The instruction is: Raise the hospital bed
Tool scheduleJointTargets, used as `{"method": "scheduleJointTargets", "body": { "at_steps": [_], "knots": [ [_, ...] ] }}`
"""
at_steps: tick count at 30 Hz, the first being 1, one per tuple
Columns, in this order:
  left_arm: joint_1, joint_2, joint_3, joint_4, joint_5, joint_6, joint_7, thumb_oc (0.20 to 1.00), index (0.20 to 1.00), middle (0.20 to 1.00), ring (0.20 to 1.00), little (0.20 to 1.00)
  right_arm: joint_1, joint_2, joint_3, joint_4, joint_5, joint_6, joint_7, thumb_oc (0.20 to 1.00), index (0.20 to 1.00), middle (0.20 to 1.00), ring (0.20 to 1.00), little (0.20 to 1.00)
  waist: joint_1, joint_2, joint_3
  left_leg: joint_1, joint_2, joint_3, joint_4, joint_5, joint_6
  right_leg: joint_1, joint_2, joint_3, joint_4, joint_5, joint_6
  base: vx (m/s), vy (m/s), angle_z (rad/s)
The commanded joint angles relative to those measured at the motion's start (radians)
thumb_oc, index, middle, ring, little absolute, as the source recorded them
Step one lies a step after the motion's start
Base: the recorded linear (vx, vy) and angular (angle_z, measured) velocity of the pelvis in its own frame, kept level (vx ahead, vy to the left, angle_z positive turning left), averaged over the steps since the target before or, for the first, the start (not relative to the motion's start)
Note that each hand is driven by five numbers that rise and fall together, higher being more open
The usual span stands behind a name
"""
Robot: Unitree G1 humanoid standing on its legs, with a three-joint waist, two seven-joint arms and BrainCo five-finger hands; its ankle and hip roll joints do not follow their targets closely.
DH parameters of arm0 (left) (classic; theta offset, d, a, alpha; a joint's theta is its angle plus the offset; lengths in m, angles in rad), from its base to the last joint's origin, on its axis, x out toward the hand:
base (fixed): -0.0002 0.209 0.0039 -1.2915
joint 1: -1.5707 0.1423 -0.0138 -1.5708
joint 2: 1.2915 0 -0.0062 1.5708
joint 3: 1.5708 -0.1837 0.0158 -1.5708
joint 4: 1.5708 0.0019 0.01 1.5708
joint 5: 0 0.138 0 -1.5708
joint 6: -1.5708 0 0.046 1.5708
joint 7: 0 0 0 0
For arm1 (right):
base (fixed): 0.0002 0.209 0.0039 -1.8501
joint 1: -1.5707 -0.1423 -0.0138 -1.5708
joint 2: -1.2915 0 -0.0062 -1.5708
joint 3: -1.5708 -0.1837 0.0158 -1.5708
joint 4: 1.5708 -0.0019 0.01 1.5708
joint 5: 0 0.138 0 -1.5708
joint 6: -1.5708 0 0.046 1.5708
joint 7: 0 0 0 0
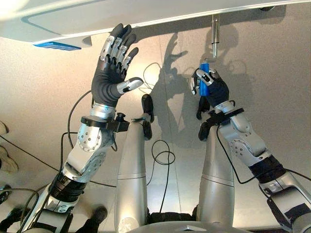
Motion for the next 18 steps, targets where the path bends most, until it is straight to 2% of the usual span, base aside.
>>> {"method": "scheduleJointTargets", "body": {
  "at_steps": [1,10,12,18],
  "knots": [
    [0.025,0.000,0.033,-0.118,0.009,-0.060,-0.025,1.000,1.000,1.000,1.000,1.000,-0.086,0.003,-0.111,-0.158,0.039,-0.161,-0.006,0.200,0.200,0.200,0.200,0.200,-0.014,0.011,-0.029,-0.022,-0.064,-0.022,-0.133,0.165,-0.040,0.020,0.013,-0.074,0.043,0.047,0.015,0.00,0.000,0.00],
    [0.042,-0.001,0.054,-0.130,-0.006,-0.065,-0.047,1.000,1.000,1.000,1.000,1.000,-0.053,-0.031,-0.235,-0.117,0.007,-0.187,-0.066,0.200,0.200,0.200,0.200,0.200,-0.023,0.005,-0.029,-0.014,-0.060,-0.027,-0.130,0.161,-0.043,0.027,0.017,-0.076,0.051,0.039,0.013,0.00,0.000,0.00],
    [0.048,-0.006,0.058,-0.129,-0.010,-0.067,-0.053,1.000,1.000,1.000,1.000,1.000,-0.051,-0.048,-0.279,-0.082,-0.033,-0.195,-0.109,0.200,0.200,0.200,0.200,0.200,-0.025,0.004,-0.029,-0.010,-0.061,-0.027,-0.128,0.159,-0.044,0.030,0.019,-0.074,0.054,0.038,0.014,0.00,0.000,0.00],
    [0.048,-0.005,0.056,-0.129,-0.020,-0.070,-0.070,1.000,1.000,1.000,1.000,1.000,-0.060,-0.074,-0.314,-0.034,-0.083,-0.195,-0.151,0.200,0.200,0.200,0.200,0.200,-0.027,0.005,-0.029,-0.004,-0.061,-0.028,-0.133,0.159,-0.046,0.037,0.022,-0.072,0.048,0.037,0.014,0.00,-0.004,-0.01]
  ]
}}
